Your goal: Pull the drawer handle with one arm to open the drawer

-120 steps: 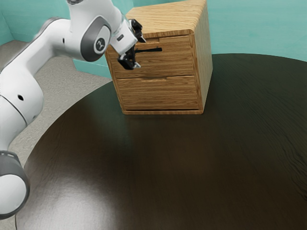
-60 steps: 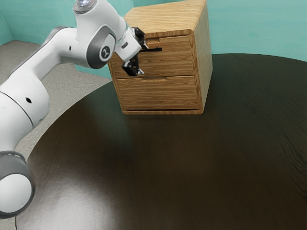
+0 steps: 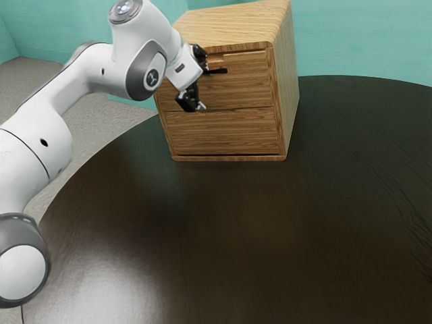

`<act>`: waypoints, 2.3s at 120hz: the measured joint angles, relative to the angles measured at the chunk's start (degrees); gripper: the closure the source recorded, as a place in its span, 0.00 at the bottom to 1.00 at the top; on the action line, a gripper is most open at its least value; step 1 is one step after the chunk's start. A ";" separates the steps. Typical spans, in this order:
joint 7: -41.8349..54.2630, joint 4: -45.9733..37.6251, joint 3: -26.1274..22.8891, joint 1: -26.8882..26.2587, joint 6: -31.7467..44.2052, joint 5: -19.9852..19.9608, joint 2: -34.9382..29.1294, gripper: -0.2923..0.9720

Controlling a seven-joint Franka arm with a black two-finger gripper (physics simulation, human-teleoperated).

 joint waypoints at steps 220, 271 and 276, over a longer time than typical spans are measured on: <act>-2.95 -32.43 5.37 -0.84 0.35 -6.45 -25.33 0.25; -4.11 -40.71 6.18 -1.63 0.78 -8.45 -32.66 0.23; -4.25 -41.39 6.24 -1.96 0.79 -8.51 -33.30 0.23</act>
